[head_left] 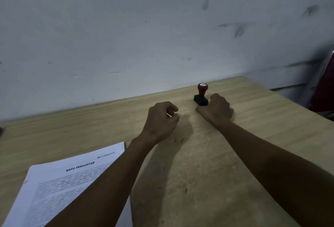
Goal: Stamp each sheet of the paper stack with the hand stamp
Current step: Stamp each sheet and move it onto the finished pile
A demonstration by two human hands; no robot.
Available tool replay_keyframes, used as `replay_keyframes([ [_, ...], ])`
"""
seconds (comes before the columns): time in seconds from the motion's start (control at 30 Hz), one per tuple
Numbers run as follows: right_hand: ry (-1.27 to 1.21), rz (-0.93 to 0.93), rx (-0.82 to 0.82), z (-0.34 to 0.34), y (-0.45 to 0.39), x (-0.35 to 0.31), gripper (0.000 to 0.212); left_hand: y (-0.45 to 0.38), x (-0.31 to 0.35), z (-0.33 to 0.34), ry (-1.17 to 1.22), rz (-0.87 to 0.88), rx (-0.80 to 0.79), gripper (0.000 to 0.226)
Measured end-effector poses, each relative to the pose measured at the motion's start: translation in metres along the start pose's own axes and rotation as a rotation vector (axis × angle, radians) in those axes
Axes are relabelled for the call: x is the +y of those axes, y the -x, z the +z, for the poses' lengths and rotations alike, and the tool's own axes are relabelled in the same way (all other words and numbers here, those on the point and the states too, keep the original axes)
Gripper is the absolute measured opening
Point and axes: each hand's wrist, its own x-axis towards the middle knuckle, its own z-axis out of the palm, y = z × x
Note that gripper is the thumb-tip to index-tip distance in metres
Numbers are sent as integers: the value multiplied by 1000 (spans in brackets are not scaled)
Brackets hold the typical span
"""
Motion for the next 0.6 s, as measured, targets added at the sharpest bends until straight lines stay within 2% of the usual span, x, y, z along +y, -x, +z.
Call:
replay_keyframes([
  [0.13, 71, -18, 33, 16, -20, -4, 49, -12, -13, 11, 48, -44, -1, 14],
  [0.33, 29, -32, 78, 25, -28, -4, 40, -15, -25, 13, 61, -68, -16, 15],
  [0.5, -44, -46, 33, 14, -3, -7, 33, -4, -17, 7, 97, -72, 4, 16],
  [0.6, -193, -56, -52, 3, 26, -14, 38, 11, -9, -3, 111, -58, 1, 27],
])
